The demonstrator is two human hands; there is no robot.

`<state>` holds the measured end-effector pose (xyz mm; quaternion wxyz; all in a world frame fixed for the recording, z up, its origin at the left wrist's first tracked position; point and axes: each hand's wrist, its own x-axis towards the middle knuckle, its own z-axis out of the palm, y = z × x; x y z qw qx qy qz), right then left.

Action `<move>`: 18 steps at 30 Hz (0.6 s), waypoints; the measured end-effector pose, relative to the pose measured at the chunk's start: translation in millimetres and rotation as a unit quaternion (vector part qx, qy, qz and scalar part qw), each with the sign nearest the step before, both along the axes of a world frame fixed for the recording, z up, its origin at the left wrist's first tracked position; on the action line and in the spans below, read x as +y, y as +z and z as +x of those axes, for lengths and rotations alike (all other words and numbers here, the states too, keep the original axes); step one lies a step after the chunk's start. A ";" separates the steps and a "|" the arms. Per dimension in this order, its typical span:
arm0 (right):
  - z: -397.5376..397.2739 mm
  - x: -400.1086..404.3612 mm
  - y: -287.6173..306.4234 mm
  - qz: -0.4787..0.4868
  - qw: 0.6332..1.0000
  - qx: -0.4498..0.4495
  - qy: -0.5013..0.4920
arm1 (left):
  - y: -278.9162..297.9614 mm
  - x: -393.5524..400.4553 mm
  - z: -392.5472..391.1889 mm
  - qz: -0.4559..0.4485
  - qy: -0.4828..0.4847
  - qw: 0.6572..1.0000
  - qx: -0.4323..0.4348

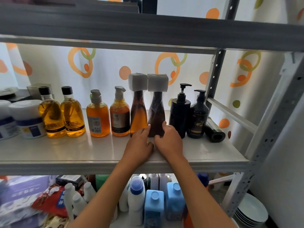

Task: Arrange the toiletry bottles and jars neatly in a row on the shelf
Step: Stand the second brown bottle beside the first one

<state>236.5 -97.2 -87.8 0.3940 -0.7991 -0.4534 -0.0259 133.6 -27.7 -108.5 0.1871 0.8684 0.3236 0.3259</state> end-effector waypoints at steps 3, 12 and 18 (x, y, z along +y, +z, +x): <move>-0.1 -0.6 -1.5 0.014 1.000 0.003 0.006 | 0.4 -1.4 0.5 -0.002 0.001 1.000 -0.014; -0.1 -1.3 -0.3 0.092 0.992 0.083 -0.026 | 11.2 -11.5 -2.7 -0.031 0.004 0.999 -0.041; 1.6 -20.7 8.6 0.169 0.963 0.208 0.031 | 30.6 -27.3 3.9 -0.024 -0.005 0.998 -0.066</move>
